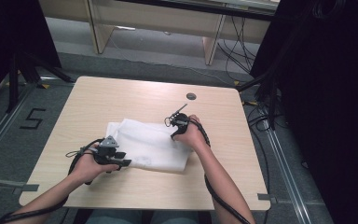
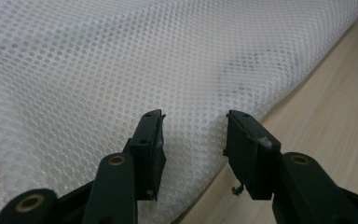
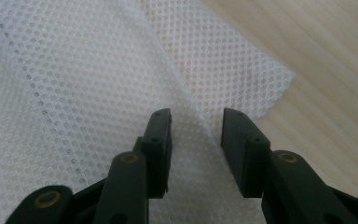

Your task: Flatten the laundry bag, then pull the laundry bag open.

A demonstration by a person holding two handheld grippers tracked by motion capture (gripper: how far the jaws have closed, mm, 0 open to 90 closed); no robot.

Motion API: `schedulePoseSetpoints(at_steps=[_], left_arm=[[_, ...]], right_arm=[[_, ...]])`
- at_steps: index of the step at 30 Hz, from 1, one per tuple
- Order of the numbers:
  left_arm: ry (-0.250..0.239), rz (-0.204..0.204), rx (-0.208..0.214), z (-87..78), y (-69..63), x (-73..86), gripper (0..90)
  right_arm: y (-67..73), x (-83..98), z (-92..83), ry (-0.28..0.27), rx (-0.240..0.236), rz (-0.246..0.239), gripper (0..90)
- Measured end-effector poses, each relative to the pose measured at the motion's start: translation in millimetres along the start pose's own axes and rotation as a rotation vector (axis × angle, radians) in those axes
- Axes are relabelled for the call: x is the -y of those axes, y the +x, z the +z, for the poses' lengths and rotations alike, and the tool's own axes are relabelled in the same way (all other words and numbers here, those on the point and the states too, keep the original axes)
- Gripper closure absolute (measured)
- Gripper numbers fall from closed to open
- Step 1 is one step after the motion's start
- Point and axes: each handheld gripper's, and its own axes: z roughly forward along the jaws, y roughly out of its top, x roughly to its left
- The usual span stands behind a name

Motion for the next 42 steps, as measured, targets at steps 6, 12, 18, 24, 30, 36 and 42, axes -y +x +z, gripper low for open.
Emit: schedulePoseSetpoints(at_steps=[6,12,18,24,30,36,42], left_arm=[[-0.01,-0.006,-0.003,0.4,-0.2,0.9,55.9],[-0.013,-0.005,0.0,-0.7,-0.5,2.4,55.8],[-0.01,-0.001,0.0,-0.2,-0.7,2.1,55.8],[-0.006,-0.002,-0.001,2.4,-0.6,-0.5,55.8],[-0.015,-0.003,-0.003,1.6,-0.8,1.1,55.9],[-0.112,-0.035,0.038,-7.9,-11.6,-6.5,67.7],[-0.044,0.05,0.081,1.3,-31.6,-13.7,76.1]], right_arm=[[3.6,0.4,0.3,-0.004,0.027,0.021,77.2],[13.1,-5.6,1.1,0.041,0.047,-0.008,87.2],[13.7,-6.1,0.0,0.046,0.035,-0.013,89.8],[7.1,-6.2,-18.2,-0.039,0.005,0.007,90.0],[16.1,-11.6,-47.4,-0.11,0.005,-0.012,90.0],[29.8,-13.1,-70.8,-0.159,-0.005,-0.011,90.0],[36.1,-9.7,-89.5,-0.238,-0.013,-0.049,90.0]])
